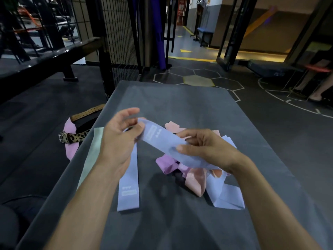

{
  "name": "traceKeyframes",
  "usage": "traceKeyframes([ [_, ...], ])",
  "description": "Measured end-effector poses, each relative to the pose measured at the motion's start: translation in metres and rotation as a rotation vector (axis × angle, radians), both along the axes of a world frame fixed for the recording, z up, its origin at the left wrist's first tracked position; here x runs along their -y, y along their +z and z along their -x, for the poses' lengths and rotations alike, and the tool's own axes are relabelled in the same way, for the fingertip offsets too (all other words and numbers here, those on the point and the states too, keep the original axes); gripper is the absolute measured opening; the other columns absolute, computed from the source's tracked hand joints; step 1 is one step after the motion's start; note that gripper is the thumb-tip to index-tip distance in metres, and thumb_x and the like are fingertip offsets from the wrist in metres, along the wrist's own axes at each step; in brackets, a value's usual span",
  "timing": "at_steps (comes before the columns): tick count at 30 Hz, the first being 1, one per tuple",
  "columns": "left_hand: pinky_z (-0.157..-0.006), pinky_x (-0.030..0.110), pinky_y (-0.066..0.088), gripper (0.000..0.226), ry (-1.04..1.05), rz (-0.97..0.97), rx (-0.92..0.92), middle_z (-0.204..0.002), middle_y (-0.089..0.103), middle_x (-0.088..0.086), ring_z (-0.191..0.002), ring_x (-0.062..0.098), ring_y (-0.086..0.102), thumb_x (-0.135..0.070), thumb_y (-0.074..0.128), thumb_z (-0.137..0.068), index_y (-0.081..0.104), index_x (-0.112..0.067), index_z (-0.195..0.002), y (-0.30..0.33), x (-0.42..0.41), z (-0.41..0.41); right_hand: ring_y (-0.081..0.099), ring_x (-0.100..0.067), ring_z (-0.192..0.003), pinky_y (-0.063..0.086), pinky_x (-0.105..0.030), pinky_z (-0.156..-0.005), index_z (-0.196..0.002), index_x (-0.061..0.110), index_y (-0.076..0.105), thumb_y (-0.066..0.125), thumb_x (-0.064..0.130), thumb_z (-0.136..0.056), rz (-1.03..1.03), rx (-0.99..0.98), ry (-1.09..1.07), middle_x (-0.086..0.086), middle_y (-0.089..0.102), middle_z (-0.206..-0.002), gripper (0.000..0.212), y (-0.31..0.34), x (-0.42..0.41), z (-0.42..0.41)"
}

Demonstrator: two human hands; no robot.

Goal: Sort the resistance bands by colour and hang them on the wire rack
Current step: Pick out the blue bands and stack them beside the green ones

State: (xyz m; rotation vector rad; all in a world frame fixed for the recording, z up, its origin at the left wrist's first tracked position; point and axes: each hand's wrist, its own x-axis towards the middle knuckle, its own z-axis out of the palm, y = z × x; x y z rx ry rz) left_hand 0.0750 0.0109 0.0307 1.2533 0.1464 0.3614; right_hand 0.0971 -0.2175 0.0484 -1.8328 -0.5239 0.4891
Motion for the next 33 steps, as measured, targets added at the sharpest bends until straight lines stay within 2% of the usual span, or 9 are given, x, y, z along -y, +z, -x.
traceKeyframes([
  [2,-0.069,0.023,0.051,0.029,0.106,0.003,0.039,-0.086,0.067,-0.001,-0.074,0.011,0.062,0.008,0.060,-0.093,0.065,-0.016,-0.107,0.000,-0.010,0.001,0.061,-0.008,-0.064,0.045,-0.020,-0.058,-0.106,0.011,0.070,0.074,0.021,-0.091,0.163,-0.031,0.063,-0.014,0.071,-0.084,0.019,-0.006,0.009,-0.005],
  [4,-0.072,0.025,0.052,0.028,0.225,0.020,0.044,-0.096,0.066,0.006,-0.080,0.014,0.062,0.009,0.059,-0.093,0.065,-0.015,-0.106,-0.001,-0.024,0.000,0.056,-0.010,-0.063,0.041,-0.031,-0.059,-0.098,0.017,0.072,0.076,0.026,-0.090,0.326,-0.009,0.077,-0.002,0.069,-0.078,0.013,-0.016,0.020,-0.012],
  [7,-0.081,0.034,0.049,0.029,0.327,-0.043,-0.018,-0.101,0.066,0.007,-0.090,0.020,0.061,0.007,0.057,-0.094,0.066,-0.018,-0.102,-0.009,-0.047,-0.003,0.056,-0.018,-0.058,0.042,-0.032,-0.053,-0.094,0.006,0.067,0.074,0.014,-0.090,0.211,-0.110,-0.058,0.002,0.066,-0.068,0.011,-0.023,0.033,-0.020],
  [10,-0.080,0.026,0.045,0.031,0.272,-0.357,-0.121,-0.101,0.065,0.000,-0.090,0.015,0.059,0.004,0.058,-0.095,0.068,-0.022,-0.107,-0.023,-0.064,-0.002,0.062,-0.016,-0.060,0.050,-0.022,-0.053,-0.092,0.003,0.069,0.074,0.007,-0.088,0.015,-0.125,-0.260,-0.007,0.068,-0.075,0.008,-0.024,0.035,-0.025],
  [14,-0.072,0.026,0.048,0.033,0.043,-0.885,-0.238,-0.103,0.068,-0.008,-0.082,0.010,0.063,0.000,0.060,-0.095,0.069,-0.032,-0.101,-0.038,-0.077,0.006,0.061,-0.020,-0.062,0.050,-0.026,-0.053,-0.095,0.007,0.070,0.076,0.011,-0.086,-0.077,-0.050,-0.579,-0.012,0.069,-0.082,0.012,-0.033,0.037,-0.038],
  [17,-0.077,0.027,0.051,0.028,-0.104,-1.081,-0.328,-0.102,0.070,-0.007,-0.088,0.009,0.066,-0.004,0.064,-0.093,0.070,-0.030,-0.101,-0.039,-0.079,0.015,0.060,-0.021,-0.057,0.051,-0.032,-0.059,-0.097,0.007,0.067,0.079,0.012,-0.084,-0.164,-0.008,-0.709,-0.012,0.074,-0.081,0.019,-0.034,0.033,-0.041],
  [22,-0.078,0.040,0.062,0.017,-0.166,-1.030,-0.421,-0.084,0.074,-0.005,-0.069,0.011,0.072,-0.009,0.072,-0.089,0.073,-0.025,-0.085,-0.032,-0.080,0.030,0.060,-0.018,-0.056,0.048,-0.030,-0.052,-0.093,0.008,0.067,0.078,0.017,-0.087,-0.218,0.070,-0.809,-0.010,0.070,-0.075,0.015,-0.033,0.012,-0.039],
  [27,-0.066,0.030,0.061,0.013,-0.264,-0.944,-0.534,-0.077,0.076,0.003,-0.063,0.014,0.074,-0.004,0.070,-0.089,0.073,-0.016,-0.087,-0.024,-0.085,0.046,0.065,-0.018,-0.067,0.055,-0.029,-0.056,-0.104,0.002,0.069,0.066,0.015,-0.096,-0.328,0.076,-0.788,-0.013,0.068,-0.083,0.016,-0.024,-0.011,-0.037],
  [33,-0.064,0.034,0.062,0.007,-0.373,-0.873,-0.634,-0.070,0.075,0.009,-0.066,0.023,0.075,-0.004,0.065,-0.089,0.067,-0.010,-0.092,-0.027,-0.097,0.056,0.067,-0.011,-0.064,0.059,-0.025,-0.062,-0.102,0.007,0.071,0.066,0.012,-0.095,-0.293,0.223,-0.711,-0.005,0.072,-0.079,0.009,-0.005,-0.043,-0.050],
])
